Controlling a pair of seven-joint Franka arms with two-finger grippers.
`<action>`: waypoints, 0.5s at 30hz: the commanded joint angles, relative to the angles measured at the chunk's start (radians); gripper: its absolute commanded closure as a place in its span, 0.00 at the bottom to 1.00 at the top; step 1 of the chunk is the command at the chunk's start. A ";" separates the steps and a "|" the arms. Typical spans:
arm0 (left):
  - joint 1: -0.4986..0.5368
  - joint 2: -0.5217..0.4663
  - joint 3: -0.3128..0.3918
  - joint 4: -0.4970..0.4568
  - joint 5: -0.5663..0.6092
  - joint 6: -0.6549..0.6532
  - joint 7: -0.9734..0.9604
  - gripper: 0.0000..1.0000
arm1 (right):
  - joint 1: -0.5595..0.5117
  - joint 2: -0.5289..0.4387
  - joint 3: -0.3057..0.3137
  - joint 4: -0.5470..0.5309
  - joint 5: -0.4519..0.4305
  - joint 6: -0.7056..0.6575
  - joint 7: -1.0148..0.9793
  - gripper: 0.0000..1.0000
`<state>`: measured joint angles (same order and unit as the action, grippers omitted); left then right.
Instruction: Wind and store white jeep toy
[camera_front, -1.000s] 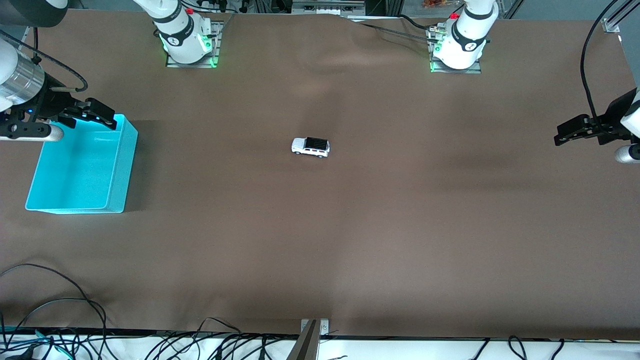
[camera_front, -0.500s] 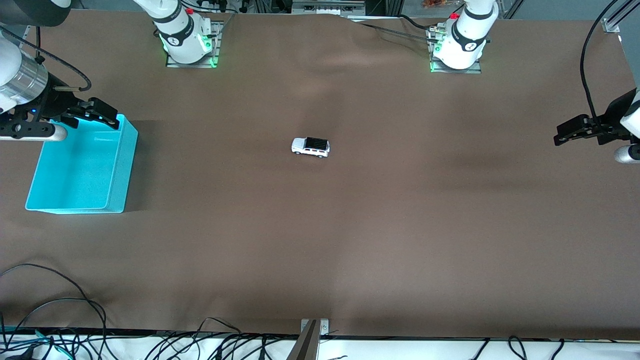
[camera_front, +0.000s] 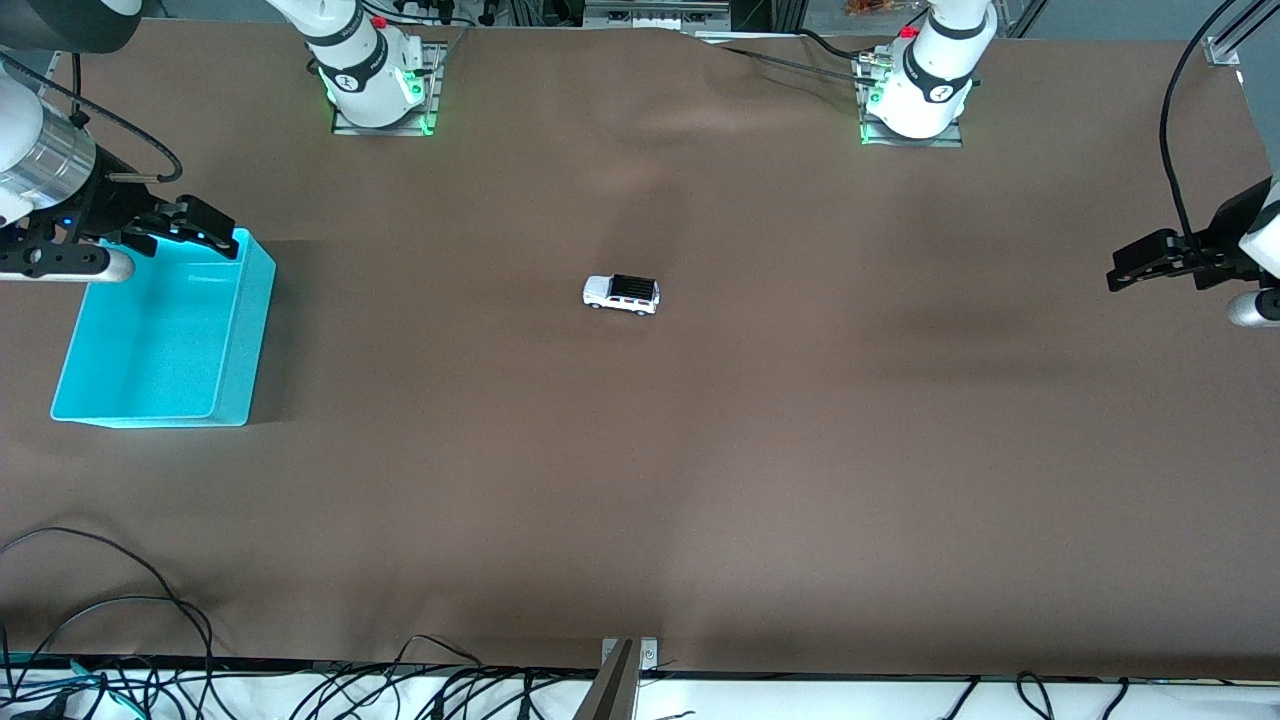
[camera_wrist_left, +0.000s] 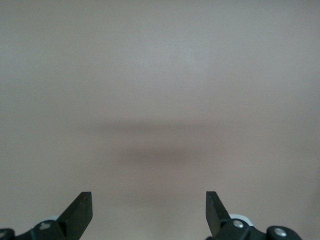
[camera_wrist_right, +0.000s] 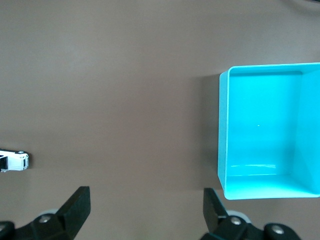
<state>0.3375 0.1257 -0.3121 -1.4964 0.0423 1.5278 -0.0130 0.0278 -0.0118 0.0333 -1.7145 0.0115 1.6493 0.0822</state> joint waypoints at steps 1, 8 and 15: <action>0.011 -0.029 0.001 -0.027 -0.030 -0.005 0.025 0.00 | 0.000 0.006 0.004 0.015 0.005 -0.002 0.011 0.00; 0.011 -0.031 0.001 -0.027 -0.030 -0.008 0.025 0.00 | 0.001 0.016 0.007 0.001 0.016 0.029 0.024 0.00; 0.011 -0.029 0.001 -0.027 -0.030 -0.011 0.025 0.00 | 0.003 0.030 0.059 -0.037 0.031 0.113 0.140 0.00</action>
<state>0.3375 0.1257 -0.3121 -1.4967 0.0422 1.5235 -0.0130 0.0287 0.0129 0.0523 -1.7212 0.0274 1.7026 0.1339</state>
